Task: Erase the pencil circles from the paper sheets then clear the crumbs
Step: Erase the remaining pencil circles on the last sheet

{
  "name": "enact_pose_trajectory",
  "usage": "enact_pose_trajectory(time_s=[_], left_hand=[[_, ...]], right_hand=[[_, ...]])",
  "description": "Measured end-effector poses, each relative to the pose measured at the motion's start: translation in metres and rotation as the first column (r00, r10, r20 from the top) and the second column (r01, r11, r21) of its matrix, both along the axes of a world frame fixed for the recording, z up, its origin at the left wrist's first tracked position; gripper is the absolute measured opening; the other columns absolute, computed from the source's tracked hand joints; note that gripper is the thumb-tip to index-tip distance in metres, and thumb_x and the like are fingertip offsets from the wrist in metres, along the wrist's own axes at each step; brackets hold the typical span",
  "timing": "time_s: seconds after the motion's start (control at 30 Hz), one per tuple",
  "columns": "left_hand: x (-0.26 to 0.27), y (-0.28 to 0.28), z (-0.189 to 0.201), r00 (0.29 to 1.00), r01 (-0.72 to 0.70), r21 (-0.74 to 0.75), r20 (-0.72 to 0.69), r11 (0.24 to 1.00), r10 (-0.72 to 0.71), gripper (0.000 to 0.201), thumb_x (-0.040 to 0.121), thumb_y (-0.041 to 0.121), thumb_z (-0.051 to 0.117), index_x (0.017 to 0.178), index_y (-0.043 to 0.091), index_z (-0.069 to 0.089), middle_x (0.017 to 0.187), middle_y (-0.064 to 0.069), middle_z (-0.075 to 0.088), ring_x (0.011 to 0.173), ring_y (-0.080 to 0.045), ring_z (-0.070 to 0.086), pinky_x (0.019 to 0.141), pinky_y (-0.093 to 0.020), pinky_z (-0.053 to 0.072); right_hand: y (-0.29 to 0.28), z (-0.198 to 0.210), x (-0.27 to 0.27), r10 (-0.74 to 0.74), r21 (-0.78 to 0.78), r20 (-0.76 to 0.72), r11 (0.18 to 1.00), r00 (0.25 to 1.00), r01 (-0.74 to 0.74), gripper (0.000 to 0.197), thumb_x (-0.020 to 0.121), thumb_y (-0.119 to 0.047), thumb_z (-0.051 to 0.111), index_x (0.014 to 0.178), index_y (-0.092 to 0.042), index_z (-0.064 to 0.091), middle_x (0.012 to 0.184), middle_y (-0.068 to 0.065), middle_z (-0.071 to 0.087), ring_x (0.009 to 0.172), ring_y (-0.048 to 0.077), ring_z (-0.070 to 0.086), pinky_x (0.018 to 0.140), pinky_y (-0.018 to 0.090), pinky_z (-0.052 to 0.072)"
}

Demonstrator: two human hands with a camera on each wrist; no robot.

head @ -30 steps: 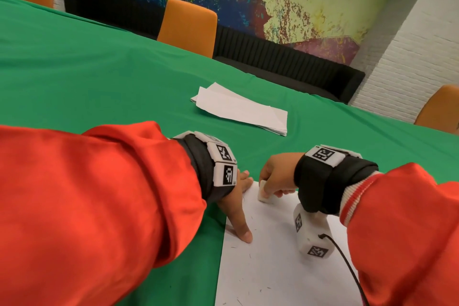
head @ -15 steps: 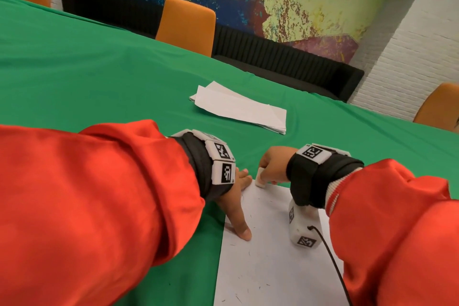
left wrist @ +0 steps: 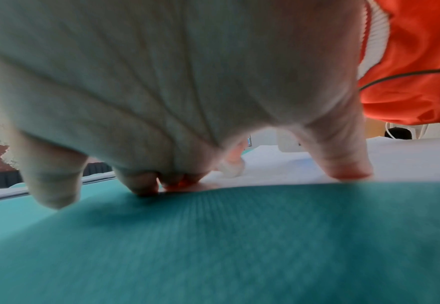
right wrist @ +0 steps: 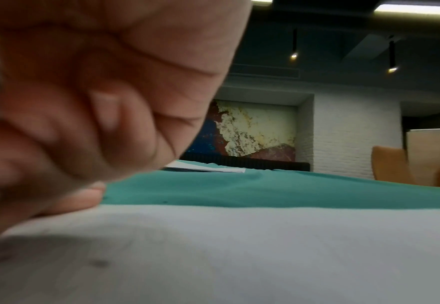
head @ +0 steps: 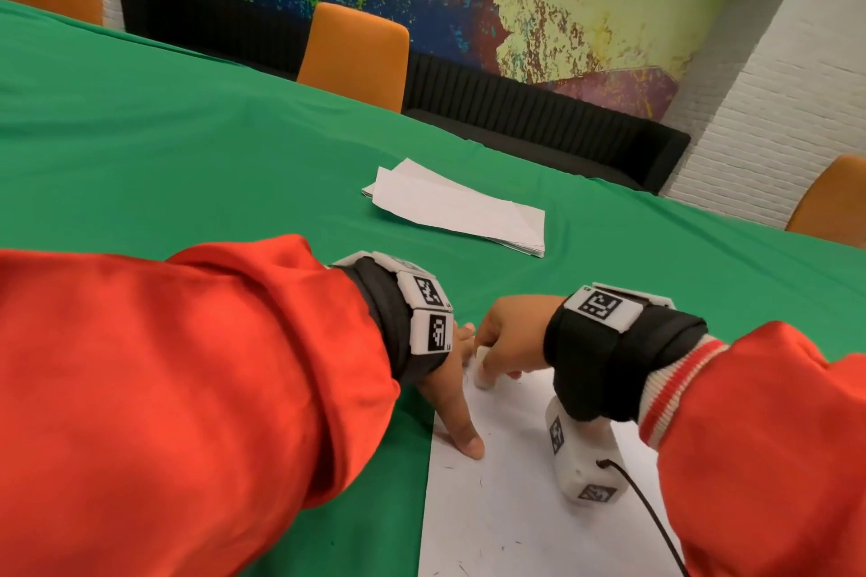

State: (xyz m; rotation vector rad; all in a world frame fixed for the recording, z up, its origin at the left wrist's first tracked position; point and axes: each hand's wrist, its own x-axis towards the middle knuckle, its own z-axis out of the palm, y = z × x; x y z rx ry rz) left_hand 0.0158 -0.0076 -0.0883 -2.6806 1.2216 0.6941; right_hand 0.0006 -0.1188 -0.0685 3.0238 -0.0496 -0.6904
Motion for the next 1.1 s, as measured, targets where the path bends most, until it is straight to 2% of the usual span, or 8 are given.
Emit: enact_pose_trajectory(time_s=[0.1,0.2,0.43,0.6,0.73,0.93,1.03,1.1], left_hand=[[-0.001,0.0,0.002,1.0,0.001,0.011,0.001,1.0,-0.001,0.103,0.081,0.059,0.061,0.151,0.026,-0.007,0.159,-0.002,-0.005,0.146,-0.018,0.001,0.116,-0.035,0.006],[0.002,-0.001,-0.003,1.0,-0.029,0.067,0.004,0.997,0.029,0.112,0.079,0.065,0.059,0.151,0.021,-0.015,0.158,0.0,-0.016,0.146,-0.015,-0.01,0.116,-0.036,-0.003],[-0.002,-0.001,0.003,1.0,0.001,0.012,0.002,1.0,-0.001,0.102,0.08,0.058,0.064,0.152,0.028,-0.002,0.16,-0.003,-0.004,0.147,-0.021,0.0,0.116,-0.038,0.007],[0.0,-0.001,0.0,1.0,-0.012,0.074,0.027,0.997,0.01,0.11,0.079,0.065,0.06,0.151,0.023,-0.012,0.159,-0.001,-0.012,0.147,-0.018,-0.004,0.116,-0.036,0.002],[-0.001,-0.001,0.002,1.0,0.001,0.034,0.008,0.999,-0.002,0.103,0.079,0.059,0.064,0.152,0.028,-0.003,0.16,-0.003,-0.003,0.146,-0.022,0.002,0.116,-0.039,0.008],[-0.006,0.001,0.013,1.0,-0.01,0.074,0.012,0.997,0.009,0.099,0.082,0.052,0.065,0.152,0.028,-0.002,0.159,-0.003,-0.005,0.146,-0.021,0.004,0.116,-0.035,0.01],[-0.008,0.008,0.014,0.999,-0.031,0.106,0.015,0.994,0.03,0.102,0.082,0.053,0.064,0.152,0.025,-0.006,0.159,-0.001,-0.01,0.147,-0.018,-0.001,0.116,-0.033,0.006],[-0.008,0.014,0.01,0.999,-0.028,0.144,0.018,0.989,0.026,0.104,0.082,0.057,0.061,0.152,0.021,-0.007,0.159,0.001,-0.01,0.147,-0.015,-0.001,0.116,-0.032,0.004]], right_hand=[[0.001,0.003,-0.004,-0.005,-0.002,-0.039,1.0,0.999,0.005,0.012,0.08,-0.03,0.066,0.074,-0.019,0.063,0.057,-0.009,0.055,0.054,0.006,0.048,0.059,0.019,0.041],[-0.003,0.003,0.002,-0.055,-0.001,0.068,0.998,0.996,0.055,0.01,0.083,-0.024,0.061,0.078,-0.017,0.065,0.06,-0.007,0.056,0.053,0.006,0.049,0.056,0.016,0.041],[0.006,0.002,-0.018,0.035,0.064,-0.086,0.998,0.996,-0.03,0.009,0.08,-0.028,0.067,0.078,-0.019,0.066,0.058,-0.008,0.056,0.052,0.007,0.049,0.056,0.018,0.042],[0.002,0.003,-0.013,0.018,0.008,0.036,1.0,0.999,-0.018,0.017,0.083,-0.029,0.064,0.088,-0.014,0.069,0.067,-0.006,0.059,0.066,0.011,0.054,0.059,0.02,0.042],[0.005,0.0,-0.02,0.089,-0.013,0.039,0.996,0.995,-0.089,0.017,0.084,-0.029,0.062,0.07,-0.021,0.057,0.063,-0.008,0.053,0.059,0.009,0.049,0.054,0.019,0.038],[0.017,0.001,-0.028,0.169,-0.151,0.083,0.976,0.982,-0.156,0.022,0.088,-0.025,0.057,0.104,-0.01,0.064,0.081,0.002,0.053,0.076,0.02,0.049,0.049,0.02,0.032],[0.021,0.002,-0.031,0.199,-0.191,0.066,0.964,0.978,-0.184,0.019,0.09,-0.024,0.056,0.107,-0.015,0.061,0.087,0.003,0.051,0.079,0.021,0.047,0.06,0.024,0.036],[0.02,0.003,-0.031,0.202,-0.207,0.065,0.961,0.977,-0.185,0.015,0.09,-0.024,0.054,0.099,-0.014,0.061,0.088,0.005,0.052,0.078,0.022,0.047,0.052,0.023,0.034]])
